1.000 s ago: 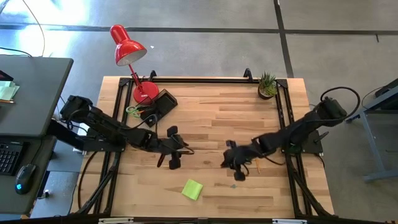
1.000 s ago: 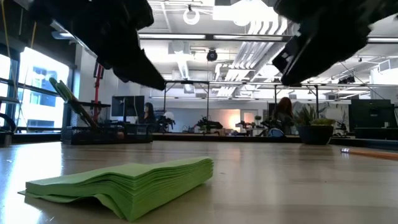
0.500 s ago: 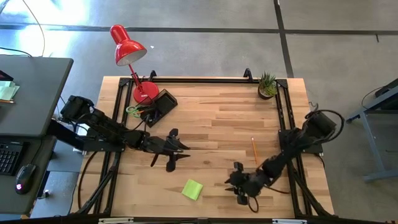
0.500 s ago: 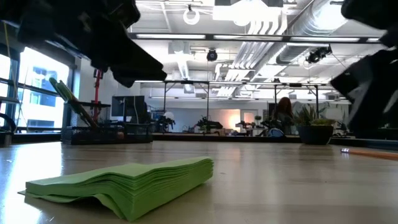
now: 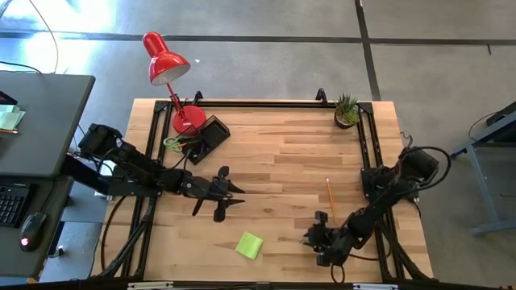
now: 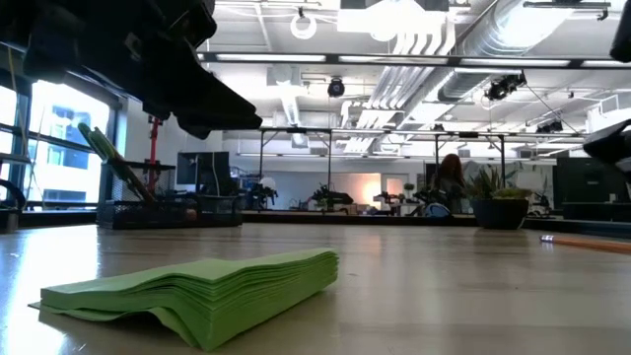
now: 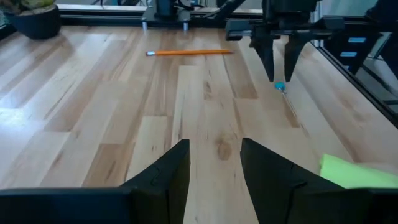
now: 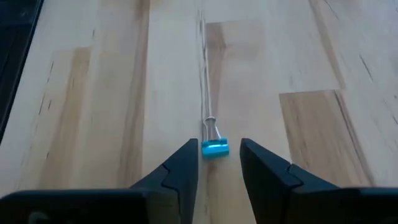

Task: Pick and place office supplies into organizer
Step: Put the blue binder clip into the desk organizer

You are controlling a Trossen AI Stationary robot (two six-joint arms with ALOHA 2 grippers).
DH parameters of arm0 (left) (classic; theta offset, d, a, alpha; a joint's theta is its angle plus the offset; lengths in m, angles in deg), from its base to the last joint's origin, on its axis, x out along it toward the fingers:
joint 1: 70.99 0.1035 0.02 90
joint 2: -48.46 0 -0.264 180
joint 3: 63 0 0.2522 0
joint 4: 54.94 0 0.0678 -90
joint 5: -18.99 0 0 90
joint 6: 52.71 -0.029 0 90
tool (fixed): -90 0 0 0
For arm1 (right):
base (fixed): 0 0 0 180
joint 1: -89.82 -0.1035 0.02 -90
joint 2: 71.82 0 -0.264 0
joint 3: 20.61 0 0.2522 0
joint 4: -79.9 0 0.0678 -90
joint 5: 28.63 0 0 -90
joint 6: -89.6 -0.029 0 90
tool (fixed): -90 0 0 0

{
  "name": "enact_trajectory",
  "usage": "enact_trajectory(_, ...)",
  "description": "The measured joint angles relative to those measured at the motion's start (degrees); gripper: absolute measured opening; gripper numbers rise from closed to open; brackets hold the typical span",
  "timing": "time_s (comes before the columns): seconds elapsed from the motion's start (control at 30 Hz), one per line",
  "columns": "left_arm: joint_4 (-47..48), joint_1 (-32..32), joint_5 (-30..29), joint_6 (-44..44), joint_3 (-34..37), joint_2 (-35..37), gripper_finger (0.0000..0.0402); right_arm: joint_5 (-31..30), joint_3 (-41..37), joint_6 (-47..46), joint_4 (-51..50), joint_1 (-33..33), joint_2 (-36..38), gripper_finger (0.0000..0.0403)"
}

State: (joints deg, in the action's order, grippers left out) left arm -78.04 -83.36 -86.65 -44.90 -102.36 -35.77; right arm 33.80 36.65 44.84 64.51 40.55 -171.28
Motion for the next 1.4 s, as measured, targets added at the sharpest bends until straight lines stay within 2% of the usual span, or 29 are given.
enact_trajectory(0.37,0.7,-0.01,-0.13,0.11,0.0,0.0,0.0129,-2.22,-0.11,-0.19,-0.33,-0.4,0.0,0.0115)
enact_trajectory(0.67,1.12,-0.01,-0.11,0.79,-0.02,0.0,0.0129,-1.8,-0.15,0.21,3.71,-0.42,-3.19,0.0115)
enact_trajectory(1.4,2.1,-0.01,-0.42,1.51,-0.02,0.0,0.0129,-1.63,-0.15,0.23,3.69,-0.28,-3.3,0.0111)
